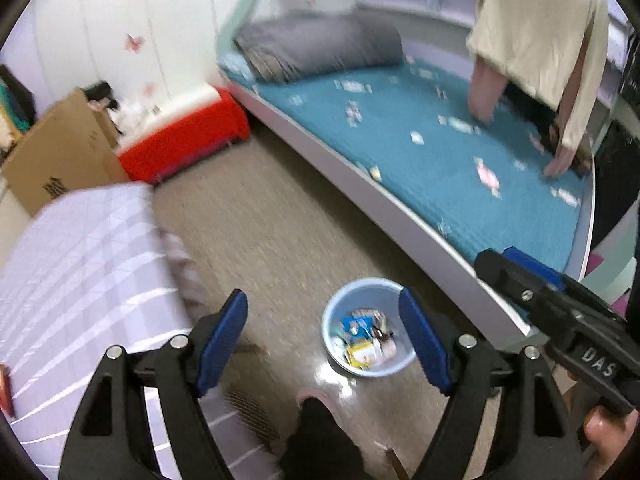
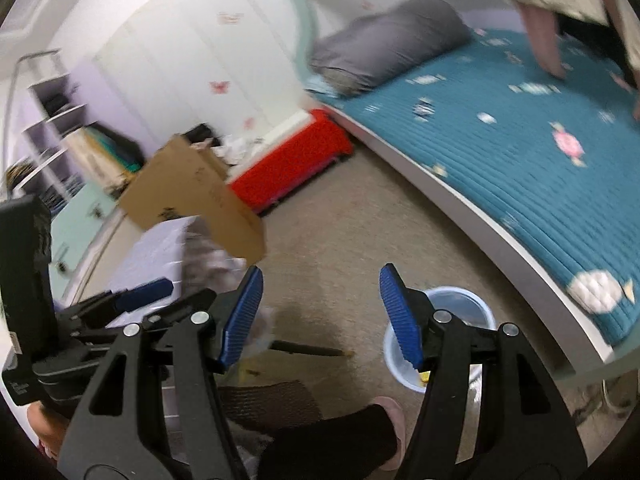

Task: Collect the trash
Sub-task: 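Move both tools back to the table, then grasp the red-and-tan paper bag with both grippers from opposite sides, then carry the paper bag with both grippers over the bucket, then open both grippers to drop the paper bag into the bucket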

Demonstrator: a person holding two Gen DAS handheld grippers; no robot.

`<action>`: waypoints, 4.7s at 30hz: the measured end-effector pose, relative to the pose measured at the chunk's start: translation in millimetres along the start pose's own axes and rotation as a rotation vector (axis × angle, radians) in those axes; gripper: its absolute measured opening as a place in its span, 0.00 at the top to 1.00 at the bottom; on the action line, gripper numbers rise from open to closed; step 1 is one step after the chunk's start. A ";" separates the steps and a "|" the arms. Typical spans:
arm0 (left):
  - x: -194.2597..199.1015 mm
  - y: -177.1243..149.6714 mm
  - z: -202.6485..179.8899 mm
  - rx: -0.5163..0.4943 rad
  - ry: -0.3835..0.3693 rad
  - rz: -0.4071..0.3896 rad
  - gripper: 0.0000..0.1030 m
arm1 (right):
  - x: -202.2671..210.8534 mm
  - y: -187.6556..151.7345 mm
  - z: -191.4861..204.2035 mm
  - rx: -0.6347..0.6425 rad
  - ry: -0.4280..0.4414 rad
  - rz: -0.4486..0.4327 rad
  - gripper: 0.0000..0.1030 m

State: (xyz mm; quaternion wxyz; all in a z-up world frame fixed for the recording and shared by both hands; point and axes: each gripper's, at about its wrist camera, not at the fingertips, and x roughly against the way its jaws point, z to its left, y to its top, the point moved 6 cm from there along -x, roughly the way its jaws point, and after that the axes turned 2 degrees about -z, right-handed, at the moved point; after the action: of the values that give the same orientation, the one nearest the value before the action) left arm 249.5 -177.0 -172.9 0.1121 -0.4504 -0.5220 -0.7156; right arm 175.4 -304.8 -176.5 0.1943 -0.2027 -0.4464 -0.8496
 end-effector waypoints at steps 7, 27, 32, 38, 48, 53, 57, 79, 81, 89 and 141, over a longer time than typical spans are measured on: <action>114.0 -11.0 92.4 0.064 0.055 -0.196 0.20 | 16.3 -0.8 127.3 0.145 0.175 0.005 0.36; 202.4 -221.7 457.0 0.597 0.368 -0.106 0.18 | -108.4 -154.8 440.0 0.444 0.384 0.360 0.35; 185.4 -237.7 485.2 0.620 0.305 -0.096 0.18 | -141.2 -186.6 477.4 0.464 0.388 0.427 0.35; 159.2 -231.4 498.0 0.559 0.254 -0.055 0.18 | -171.6 -202.1 501.5 0.488 0.371 0.460 0.35; 135.9 -218.4 502.2 0.470 0.255 -0.018 0.18 | -198.8 -210.2 512.2 0.468 0.390 0.485 0.36; 136.7 -211.7 494.5 0.478 0.199 -0.047 0.47 | -199.7 -207.6 508.4 0.478 0.388 0.469 0.49; 140.5 -204.0 480.1 0.426 0.269 -0.059 0.57 | -197.8 -205.3 506.2 0.478 0.394 0.467 0.55; 192.3 -56.6 288.5 0.164 0.286 -0.256 0.64 | -81.3 -64.4 376.8 0.321 0.444 0.222 0.56; 190.5 -37.6 254.9 0.113 0.295 -0.274 0.64 | -67.8 -47.3 350.0 0.289 0.437 0.192 0.56; 152.5 13.4 129.1 -0.019 0.192 -0.274 0.64 | -26.8 2.7 217.0 0.132 0.372 0.097 0.56; -16.1 -28.0 -17.5 0.052 0.124 0.001 0.24 | -2.3 -32.3 -27.1 0.087 -0.115 0.087 0.30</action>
State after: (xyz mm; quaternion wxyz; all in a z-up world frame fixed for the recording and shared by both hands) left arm 231.8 -184.8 -204.2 0.1562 -0.4025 -0.5322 -0.7282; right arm 156.2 -310.2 -213.7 0.2139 -0.2616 -0.4842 -0.8071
